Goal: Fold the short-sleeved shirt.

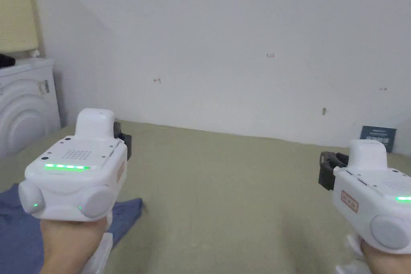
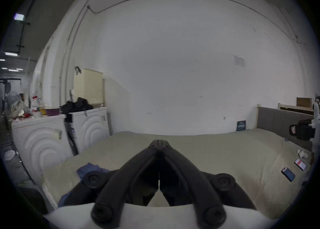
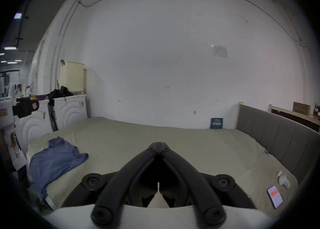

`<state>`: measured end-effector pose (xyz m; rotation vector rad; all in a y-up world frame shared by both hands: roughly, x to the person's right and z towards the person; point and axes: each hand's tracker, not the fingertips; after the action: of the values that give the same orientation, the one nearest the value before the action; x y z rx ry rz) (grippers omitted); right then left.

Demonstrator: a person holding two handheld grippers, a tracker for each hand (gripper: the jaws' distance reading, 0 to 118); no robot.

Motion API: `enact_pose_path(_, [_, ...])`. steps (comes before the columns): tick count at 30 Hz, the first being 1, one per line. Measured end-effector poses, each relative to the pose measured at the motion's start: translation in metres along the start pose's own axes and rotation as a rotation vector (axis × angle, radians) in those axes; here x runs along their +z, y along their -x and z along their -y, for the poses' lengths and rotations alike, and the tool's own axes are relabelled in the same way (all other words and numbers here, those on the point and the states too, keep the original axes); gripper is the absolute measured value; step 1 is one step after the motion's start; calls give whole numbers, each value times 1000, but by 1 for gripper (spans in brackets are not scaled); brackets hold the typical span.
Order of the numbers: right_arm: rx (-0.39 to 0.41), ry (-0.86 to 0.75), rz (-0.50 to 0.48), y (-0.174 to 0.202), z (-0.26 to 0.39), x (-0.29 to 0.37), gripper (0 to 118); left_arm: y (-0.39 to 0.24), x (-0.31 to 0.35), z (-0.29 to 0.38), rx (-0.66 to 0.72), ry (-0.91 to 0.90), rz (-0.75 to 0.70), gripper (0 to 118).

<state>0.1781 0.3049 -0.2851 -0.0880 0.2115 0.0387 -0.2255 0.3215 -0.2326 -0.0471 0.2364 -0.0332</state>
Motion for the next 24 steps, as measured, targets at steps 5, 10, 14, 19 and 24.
enact_pose_path(5, [-22, 2, -194, 78, -10, -30, 0, 79, 41, 4, 2, 54, -173, 0])
enact_pose_path(10, [-3, 26, -377, 154, -7, -58, 0, 138, 78, 17, 44, 107, -292, 0])
enact_pose_path(14, [26, 41, -440, 188, 0, -71, 0, 159, 83, 24, 34, 149, -309, 0])
enact_pose_path(19, [45, 73, -458, 195, 10, -81, 0, 169, 60, 35, 29, 199, -282, 0])
enact_pose_path(24, [67, 99, -420, 169, 23, -96, 0, 177, -19, 40, 30, 350, -92, 0])
